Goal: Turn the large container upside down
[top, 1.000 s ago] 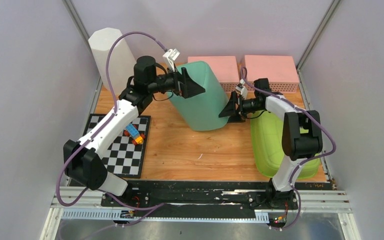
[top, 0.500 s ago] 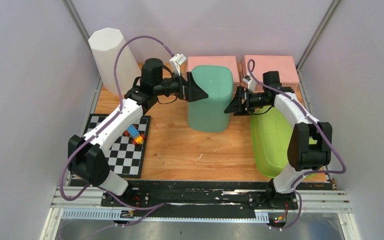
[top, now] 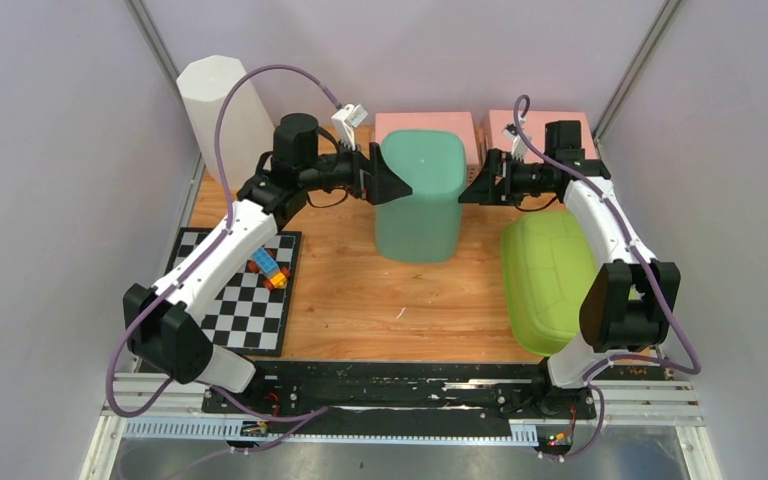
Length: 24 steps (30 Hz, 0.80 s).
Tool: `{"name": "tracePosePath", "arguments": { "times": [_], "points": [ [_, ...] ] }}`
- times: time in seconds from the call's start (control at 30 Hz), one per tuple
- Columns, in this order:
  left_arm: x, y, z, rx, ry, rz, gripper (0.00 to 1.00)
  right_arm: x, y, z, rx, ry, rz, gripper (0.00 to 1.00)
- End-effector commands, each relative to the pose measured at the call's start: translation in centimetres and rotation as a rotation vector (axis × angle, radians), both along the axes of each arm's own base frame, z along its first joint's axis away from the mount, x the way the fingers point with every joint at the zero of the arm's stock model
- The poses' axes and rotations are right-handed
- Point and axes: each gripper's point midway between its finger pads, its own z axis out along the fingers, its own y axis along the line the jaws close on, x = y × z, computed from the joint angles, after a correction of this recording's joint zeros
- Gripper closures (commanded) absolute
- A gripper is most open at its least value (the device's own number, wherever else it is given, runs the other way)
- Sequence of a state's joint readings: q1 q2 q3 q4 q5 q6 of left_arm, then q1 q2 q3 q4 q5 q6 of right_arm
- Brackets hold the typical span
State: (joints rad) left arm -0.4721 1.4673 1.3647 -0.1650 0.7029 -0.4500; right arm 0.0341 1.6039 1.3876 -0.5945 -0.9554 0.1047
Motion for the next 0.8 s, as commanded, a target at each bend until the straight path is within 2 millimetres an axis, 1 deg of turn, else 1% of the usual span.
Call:
{"name": "tracePosePath", "arguments": {
  "times": [0.0,0.1,0.2,0.33,0.43,0.5,0.6,0.67,0.77],
  "points": [
    [-0.7,1.5,3.2,0.034,-0.143,0.051,0.0,0.5,-0.4,4.0,0.019,-0.093,-0.024,0.0],
    [-0.5,2.7,3.3,0.079,-0.193,0.089,0.0,0.8,-0.2,5.1,0.036,-0.107,-0.027,0.0],
    [-0.2,4.0,3.3,0.125,-0.237,0.123,0.0,1.4,-0.2,5.6,0.043,-0.115,-0.045,0.0],
    [0.5,6.5,2.7,0.185,-0.273,0.177,0.0,3.0,-0.4,6.0,0.045,-0.127,-0.086,0.01],
    [1.0,8.6,1.9,0.214,-0.27,0.217,0.0,4.1,-0.1,6.0,0.058,-0.116,-0.1,0.02],
    [1.4,10.0,1.2,0.232,-0.264,0.242,0.0,4.7,0.5,5.8,0.065,-0.105,-0.095,0.02],
    [1.7,11.8,0.3,0.244,-0.25,0.274,0.0,4.9,1.6,5.3,0.068,-0.089,-0.072,0.03],
    [1.7,12.7,-0.2,0.25,-0.243,0.286,0.0,4.7,2.7,4.7,0.068,-0.075,-0.051,0.03],
    [1.6,13.4,-0.6,0.266,-0.257,0.296,0.0,4.2,4.3,3.7,0.059,-0.052,-0.015,0.03]
  ]
}}
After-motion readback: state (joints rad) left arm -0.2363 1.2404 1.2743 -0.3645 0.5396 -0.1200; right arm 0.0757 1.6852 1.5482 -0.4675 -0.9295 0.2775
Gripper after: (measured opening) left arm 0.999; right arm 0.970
